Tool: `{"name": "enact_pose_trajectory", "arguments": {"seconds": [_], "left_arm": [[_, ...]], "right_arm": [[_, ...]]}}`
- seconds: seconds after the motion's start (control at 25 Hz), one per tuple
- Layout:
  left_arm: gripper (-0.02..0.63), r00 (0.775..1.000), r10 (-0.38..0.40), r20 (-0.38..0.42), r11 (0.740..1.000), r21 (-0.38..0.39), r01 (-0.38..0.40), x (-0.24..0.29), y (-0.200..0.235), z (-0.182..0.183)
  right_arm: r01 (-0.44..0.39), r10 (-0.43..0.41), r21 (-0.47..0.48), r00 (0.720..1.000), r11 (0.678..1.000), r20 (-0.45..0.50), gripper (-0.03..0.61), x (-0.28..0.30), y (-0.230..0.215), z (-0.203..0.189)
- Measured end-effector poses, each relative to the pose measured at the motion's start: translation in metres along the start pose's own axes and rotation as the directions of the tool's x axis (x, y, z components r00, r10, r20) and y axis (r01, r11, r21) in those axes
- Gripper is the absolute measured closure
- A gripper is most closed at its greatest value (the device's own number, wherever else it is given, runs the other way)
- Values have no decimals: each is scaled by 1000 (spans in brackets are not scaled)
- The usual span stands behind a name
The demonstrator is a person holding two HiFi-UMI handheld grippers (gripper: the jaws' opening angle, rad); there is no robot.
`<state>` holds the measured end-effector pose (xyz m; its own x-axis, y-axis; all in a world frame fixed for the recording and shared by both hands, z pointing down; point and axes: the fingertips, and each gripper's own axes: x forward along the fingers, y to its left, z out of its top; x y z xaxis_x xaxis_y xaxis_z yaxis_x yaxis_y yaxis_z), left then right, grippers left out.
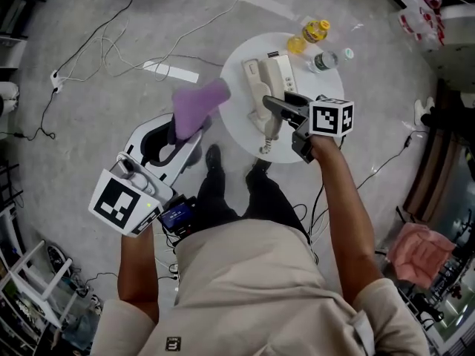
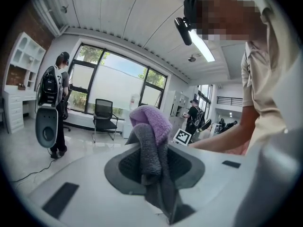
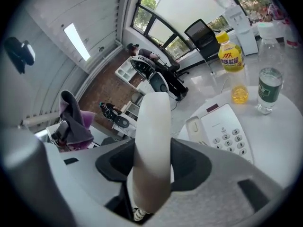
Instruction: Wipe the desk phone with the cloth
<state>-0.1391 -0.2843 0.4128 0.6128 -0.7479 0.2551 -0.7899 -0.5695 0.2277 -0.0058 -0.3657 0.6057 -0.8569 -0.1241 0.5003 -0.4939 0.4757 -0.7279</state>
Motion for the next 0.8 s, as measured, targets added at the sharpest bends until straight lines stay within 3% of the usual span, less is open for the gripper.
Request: {"name": "enact_pose_trajectory", "arguments": {"seconds": [0.28, 0.8], "left_arm": [[518, 998, 55, 0, 998, 35, -55, -21, 5, 1], [518, 993, 116, -17, 993, 19, -116, -55, 11, -18]], "right_arm": [[158, -161, -71, 986, 985, -36, 376, 22, -33, -9], [371, -400, -214, 909, 904, -113, 376, 63, -96, -35]]}}
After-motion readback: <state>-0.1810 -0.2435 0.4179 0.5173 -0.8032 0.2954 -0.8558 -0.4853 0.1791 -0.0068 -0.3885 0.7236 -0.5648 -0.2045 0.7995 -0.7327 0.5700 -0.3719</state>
